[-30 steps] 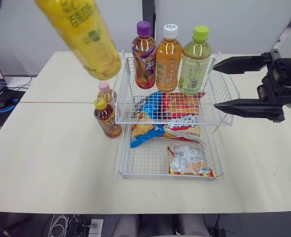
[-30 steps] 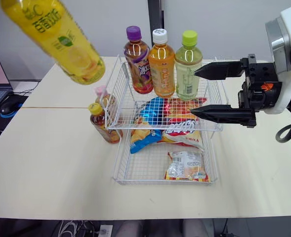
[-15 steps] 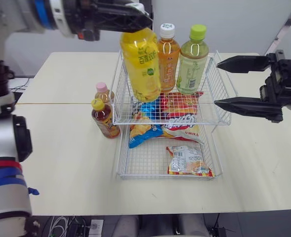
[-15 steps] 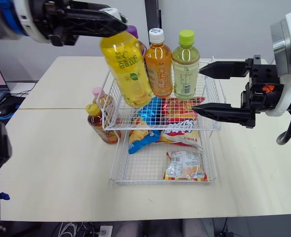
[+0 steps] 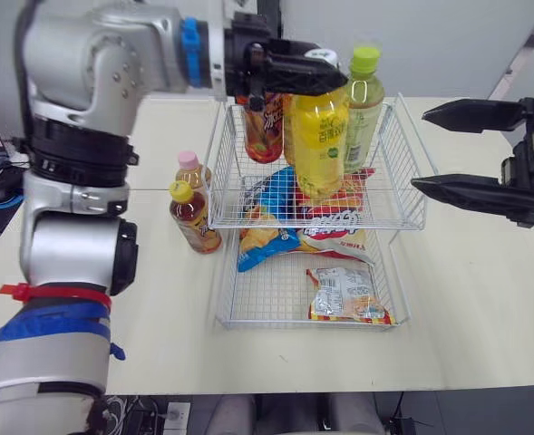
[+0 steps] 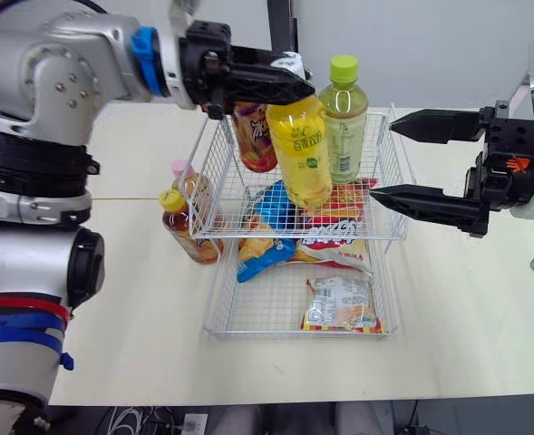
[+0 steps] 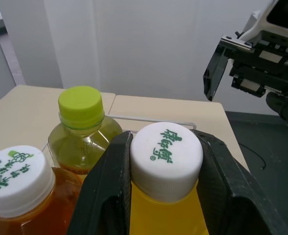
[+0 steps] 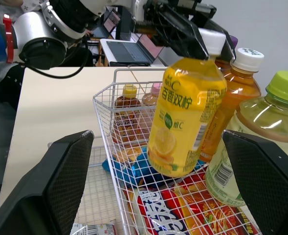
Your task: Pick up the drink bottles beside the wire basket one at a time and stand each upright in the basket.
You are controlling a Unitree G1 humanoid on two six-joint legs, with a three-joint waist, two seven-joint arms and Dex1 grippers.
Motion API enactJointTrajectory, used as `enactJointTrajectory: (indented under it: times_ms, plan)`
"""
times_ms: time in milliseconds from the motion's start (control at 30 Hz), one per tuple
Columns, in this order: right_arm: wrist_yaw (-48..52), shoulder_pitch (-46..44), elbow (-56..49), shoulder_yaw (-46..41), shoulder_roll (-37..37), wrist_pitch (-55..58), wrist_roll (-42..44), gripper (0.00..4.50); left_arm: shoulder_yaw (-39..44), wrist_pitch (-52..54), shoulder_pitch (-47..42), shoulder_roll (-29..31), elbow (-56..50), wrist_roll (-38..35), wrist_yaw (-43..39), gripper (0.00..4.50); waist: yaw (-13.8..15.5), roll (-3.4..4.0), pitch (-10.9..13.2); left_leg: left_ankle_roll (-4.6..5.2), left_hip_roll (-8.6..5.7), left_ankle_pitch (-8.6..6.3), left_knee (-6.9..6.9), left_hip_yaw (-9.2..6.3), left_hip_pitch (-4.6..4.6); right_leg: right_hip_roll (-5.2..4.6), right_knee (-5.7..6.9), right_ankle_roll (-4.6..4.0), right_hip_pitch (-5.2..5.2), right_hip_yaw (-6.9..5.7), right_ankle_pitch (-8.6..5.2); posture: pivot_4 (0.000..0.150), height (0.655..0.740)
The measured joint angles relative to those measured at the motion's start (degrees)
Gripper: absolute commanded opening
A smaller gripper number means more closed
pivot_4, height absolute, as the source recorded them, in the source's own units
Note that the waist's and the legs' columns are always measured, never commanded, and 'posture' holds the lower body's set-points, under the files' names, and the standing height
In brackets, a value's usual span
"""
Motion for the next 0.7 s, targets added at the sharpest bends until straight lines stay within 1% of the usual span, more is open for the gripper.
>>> enactJointTrajectory:
  times_ms: [133,333,533,600,633,700]
  plan:
    - [-0.7,1.2,-0.4,-1.2,-1.2,0.1,0.7,4.5,-0.3,-3.1,0.6,-3.1,0.4,3.5,1.3,1.38,0.1,0.0,0.0,0.0,-0.03,0.0,0.01,-0.02,-0.04,-0.02,-0.02,0.0,0.0,-0.03,0.0,0.15,0.74]
    - [-1.2,2.3,-0.4,-1.6,-2.1,0.1,0.8,4.5,-0.3,-4.5,0.5,-5.9,0.8,5.1,1.1,1.38,0.1,0.0,0.0,0.0,-0.04,0.0,0.02,-0.03,-0.03,-0.03,-0.01,0.01,0.02,-0.05,0.0,0.15,0.74]
    - [-1.3,2.3,-0.4,-1.7,-2.2,0.1,0.8,4.5,-0.3,-6.8,-0.8,-8.8,4.0,7.8,1.1,1.38,0.2,0.0,0.0,0.0,-0.05,0.0,0.06,-0.03,-0.03,-0.03,-0.01,0.03,0.06,-0.07,0.02,0.15,0.74]
    - [-1.4,2.3,-0.4,-1.8,-2.2,0.1,0.9,4.5,-0.3,-6.8,-1.1,-9.2,4.6,8.0,0.8,2.12,0.2,0.0,0.0,0.0,-0.05,0.0,0.05,-0.04,-0.02,-0.03,-0.01,0.03,0.06,-0.08,0.02,0.15,0.74]
    - [-1.4,2.3,-0.4,-1.8,-2.3,0.1,0.9,4.5,-0.3,-6.8,-1.4,-9.5,4.9,8.2,0.5,2.33,0.2,0.0,0.0,0.0,-0.05,0.0,0.06,-0.05,-0.02,-0.03,-0.01,0.03,0.06,-0.08,0.02,0.15,0.74]
    - [-1.6,2.3,-0.5,-1.8,-2.3,0.1,0.9,4.5,-0.3,-6.9,-1.5,-9.7,5.1,8.3,-0.2,3.0,0.1,0.0,0.0,0.0,-0.05,0.0,0.05,-0.03,-0.02,-0.03,-0.01,0.03,0.06,-0.07,0.02,0.15,0.74]
